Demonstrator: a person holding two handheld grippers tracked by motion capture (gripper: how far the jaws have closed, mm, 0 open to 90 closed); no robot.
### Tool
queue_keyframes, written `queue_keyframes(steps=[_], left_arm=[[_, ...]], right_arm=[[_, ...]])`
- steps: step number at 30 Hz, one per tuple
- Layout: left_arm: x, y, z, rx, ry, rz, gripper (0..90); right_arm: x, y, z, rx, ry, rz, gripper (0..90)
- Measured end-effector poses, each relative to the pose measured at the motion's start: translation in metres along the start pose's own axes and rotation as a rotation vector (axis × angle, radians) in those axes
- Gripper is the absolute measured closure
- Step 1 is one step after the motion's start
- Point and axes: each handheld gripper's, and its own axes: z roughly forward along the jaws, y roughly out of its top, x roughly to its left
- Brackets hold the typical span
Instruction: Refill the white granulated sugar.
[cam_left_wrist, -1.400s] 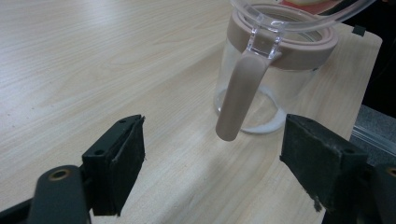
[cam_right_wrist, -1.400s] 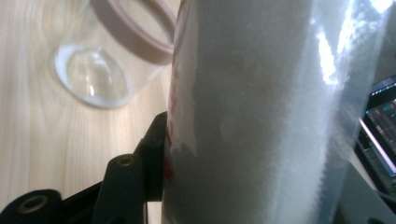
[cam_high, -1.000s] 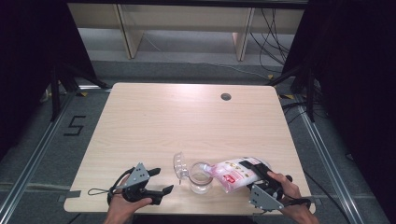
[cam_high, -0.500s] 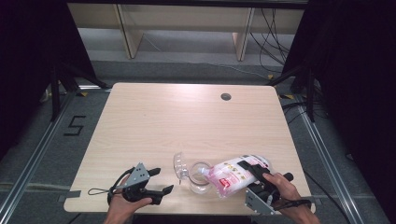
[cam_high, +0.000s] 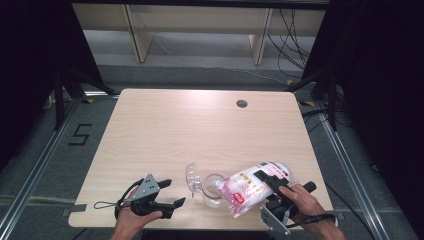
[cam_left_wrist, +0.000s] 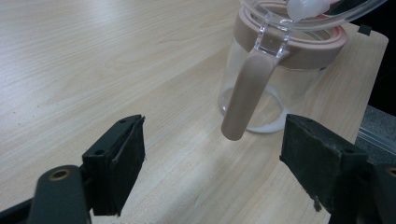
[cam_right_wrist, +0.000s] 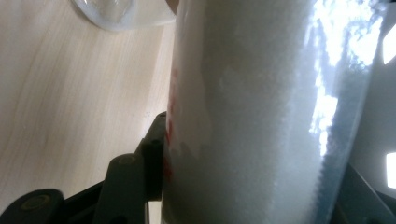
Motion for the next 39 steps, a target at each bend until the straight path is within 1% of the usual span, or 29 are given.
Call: queue_keyframes(steps=[2, 3, 4, 5, 6, 9, 10, 11, 12, 13, 16, 17, 18, 19, 20, 22, 24, 26, 27, 28, 30, 31, 32, 33, 35, 36, 37, 39], left_arm=[[0.000, 0.000, 0.000, -0.002, 0.000, 0.000, 21.2], [0.000, 0.000, 0.000, -0.003, 0.000, 0.000, 21.2], [0.000, 0.000, 0.000, -0.002, 0.000, 0.000, 21.2], [-0.001, 0.000, 0.000, -0.007, 0.000, -0.005, 21.2], [-0.001, 0.000, 0.000, -0.003, 0.006, -0.004, 21.2], [0.000, 0.000, 0.000, -0.007, 0.003, -0.005, 21.3], [0.000, 0.000, 0.000, -0.006, 0.002, -0.003, 21.2], [0.000, 0.000, 0.000, -0.001, 0.001, -0.001, 21.3], [0.000, 0.000, 0.000, 0.000, 0.001, -0.002, 21.3], [0.000, 0.000, 0.000, 0.000, 0.001, 0.000, 21.2], [0.000, 0.000, 0.000, -0.002, 0.001, 0.001, 21.3], [0.000, 0.000, 0.000, -0.002, 0.001, -0.001, 21.3], [0.000, 0.000, 0.000, 0.001, 0.002, 0.001, 21.3], [0.000, 0.000, 0.000, 0.003, -0.001, 0.002, 21.3], [0.000, 0.000, 0.000, 0.002, 0.001, 0.003, 21.3], [-0.001, 0.000, 0.001, -0.005, 0.000, -0.003, 21.3], [0.000, 0.000, 0.000, -0.002, 0.000, 0.002, 21.3], [-0.001, 0.000, 0.001, -0.005, 0.000, -0.004, 21.3], [0.000, 0.000, 0.000, 0.000, 0.001, 0.002, 21.4], [0.000, 0.000, 0.000, -0.004, 0.001, -0.002, 21.3], [0.000, 0.000, 0.000, -0.002, 0.000, 0.003, 21.4], [-0.001, 0.000, 0.000, -0.002, 0.000, 0.002, 21.4], [-0.001, 0.000, 0.000, -0.003, 0.000, 0.001, 21.4], [-0.001, 0.000, 0.000, -0.003, 0.000, 0.001, 21.4], [0.000, 0.000, 0.000, -0.003, 0.000, 0.002, 21.4], [0.000, 0.000, 0.000, -0.003, 0.000, 0.001, 21.4], [0.000, 0.000, 0.000, -0.004, 0.000, 0.000, 21.4], [-0.001, 0.000, 0.000, -0.003, -0.001, 0.003, 21.5]], right_arm=[[-0.002, 0.000, 0.000, -0.010, -0.008, -0.025, 50.9], [-0.003, 0.000, 0.000, -0.008, -0.013, -0.028, 50.9], [-0.004, 0.000, 0.000, -0.002, -0.010, -0.043, 50.9], [-0.002, 0.001, 0.000, 0.014, -0.008, -0.036, 50.9], [-0.003, 0.001, 0.000, 0.008, -0.015, -0.055, 51.0], [-0.004, 0.002, 0.001, 0.008, -0.011, -0.061, 51.0], [-0.002, 0.002, 0.000, 0.025, -0.003, -0.041, 51.0], [-0.002, 0.002, 0.000, 0.027, -0.004, -0.048, 51.1], [-0.005, 0.003, 0.000, 0.017, -0.013, -0.093, 51.1], [-0.006, 0.003, 0.000, 0.018, -0.018, -0.106, 51.1], [-0.008, 0.004, 0.000, 0.025, -0.019, -0.124, 51.1], [-0.006, 0.004, -0.001, 0.037, -0.011, -0.105, 51.2], [-0.006, 0.005, -0.001, 0.044, -0.011, -0.113, 51.2], [-0.008, 0.006, 0.000, 0.034, -0.020, -0.140, 51.2], [-0.009, 0.006, -0.001, 0.033, -0.021, -0.145, 51.2], [-0.008, 0.007, -0.001, 0.047, -0.012, -0.134, 51.3], [-0.010, 0.008, 0.000, 0.035, -0.020, -0.164, 51.3], [-0.011, 0.008, 0.001, 0.034, -0.020, -0.170, 51.4], [-0.011, 0.009, 0.001, 0.034, -0.022, -0.176, 51.4], [-0.009, 0.009, 0.000, 0.053, -0.015, -0.157, 51.4], [-0.010, 0.009, -0.001, 0.059, -0.017, -0.171, 51.5], [-0.009, 0.009, -0.001, 0.064, -0.016, -0.147, 51.5], [-0.011, 0.009, -0.001, 0.059, -0.020, -0.166, 51.5], [-0.011, 0.010, -0.002, 0.065, -0.020, -0.176, 51.6], [-0.011, 0.010, -0.002, 0.068, -0.019, -0.180, 51.6], [-0.013, 0.011, -0.002, 0.057, -0.032, -0.215, 51.6], [-0.012, 0.011, -0.002, 0.072, -0.025, -0.208, 51.6], [-0.012, 0.012, -0.003, 0.080, -0.021, -0.208, 51.7]])
